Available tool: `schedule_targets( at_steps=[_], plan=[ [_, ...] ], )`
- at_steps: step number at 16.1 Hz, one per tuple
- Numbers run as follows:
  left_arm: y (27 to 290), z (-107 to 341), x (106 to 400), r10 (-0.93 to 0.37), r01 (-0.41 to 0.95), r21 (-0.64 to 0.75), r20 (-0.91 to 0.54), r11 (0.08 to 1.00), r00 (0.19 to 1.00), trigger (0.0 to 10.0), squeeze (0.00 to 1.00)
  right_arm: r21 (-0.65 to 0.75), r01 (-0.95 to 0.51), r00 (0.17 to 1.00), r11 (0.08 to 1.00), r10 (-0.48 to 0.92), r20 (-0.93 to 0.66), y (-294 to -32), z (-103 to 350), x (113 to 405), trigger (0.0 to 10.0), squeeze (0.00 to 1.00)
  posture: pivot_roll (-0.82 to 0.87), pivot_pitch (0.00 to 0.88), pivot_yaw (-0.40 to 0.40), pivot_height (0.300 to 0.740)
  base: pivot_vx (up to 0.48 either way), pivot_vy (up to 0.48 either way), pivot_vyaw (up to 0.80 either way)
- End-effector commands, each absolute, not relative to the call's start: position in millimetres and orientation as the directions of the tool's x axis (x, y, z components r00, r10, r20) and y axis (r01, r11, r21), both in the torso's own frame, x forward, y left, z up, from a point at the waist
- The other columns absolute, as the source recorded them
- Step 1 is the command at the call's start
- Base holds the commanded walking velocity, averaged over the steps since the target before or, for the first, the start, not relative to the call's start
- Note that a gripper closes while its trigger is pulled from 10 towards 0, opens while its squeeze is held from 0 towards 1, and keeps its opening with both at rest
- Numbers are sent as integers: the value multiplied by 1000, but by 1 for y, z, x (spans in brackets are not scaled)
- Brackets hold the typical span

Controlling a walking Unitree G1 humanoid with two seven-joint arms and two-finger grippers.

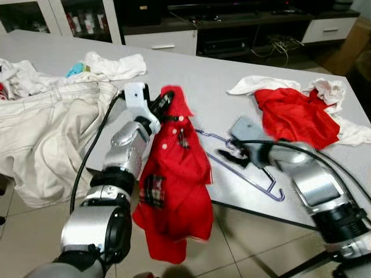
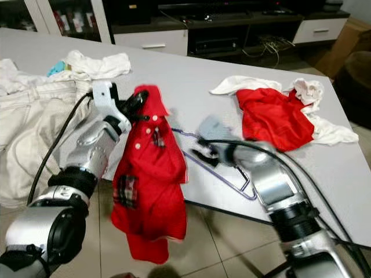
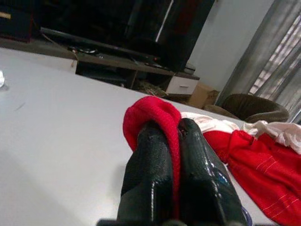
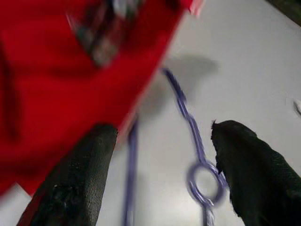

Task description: Hang hanger

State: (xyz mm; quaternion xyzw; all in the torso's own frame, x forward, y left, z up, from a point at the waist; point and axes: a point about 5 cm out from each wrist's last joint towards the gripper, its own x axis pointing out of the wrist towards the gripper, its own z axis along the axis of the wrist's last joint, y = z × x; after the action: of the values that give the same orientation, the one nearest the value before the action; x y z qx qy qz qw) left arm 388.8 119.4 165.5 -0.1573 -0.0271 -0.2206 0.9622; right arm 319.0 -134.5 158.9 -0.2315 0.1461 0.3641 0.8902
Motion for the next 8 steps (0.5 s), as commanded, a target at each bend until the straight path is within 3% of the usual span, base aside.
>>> schedule_targets(
  at_steps=[1, 3, 8],
  plan=[
    [118, 179, 392, -417, 450, -278, 171, 849, 893, 0, 0, -221, -724, 681, 653, 626, -379, -130, 169, 318, 10000, 0, -93, 0, 15, 740, 0, 0, 0],
    [116, 180, 392, -423, 460, -284, 184, 841, 887, 0, 0, -118, -748, 643, 653, 670, -372, -117, 161, 313, 10000, 0, -89, 0, 13, 740, 0, 0, 0],
    [111, 180, 388, -451, 499, -301, 218, 813, 865, 0, 0, -39, -778, 581, 627, 696, -422, -83, 136, 306, 10000, 0, -83, 0, 9, 740, 0, 0, 0]
  ],
)
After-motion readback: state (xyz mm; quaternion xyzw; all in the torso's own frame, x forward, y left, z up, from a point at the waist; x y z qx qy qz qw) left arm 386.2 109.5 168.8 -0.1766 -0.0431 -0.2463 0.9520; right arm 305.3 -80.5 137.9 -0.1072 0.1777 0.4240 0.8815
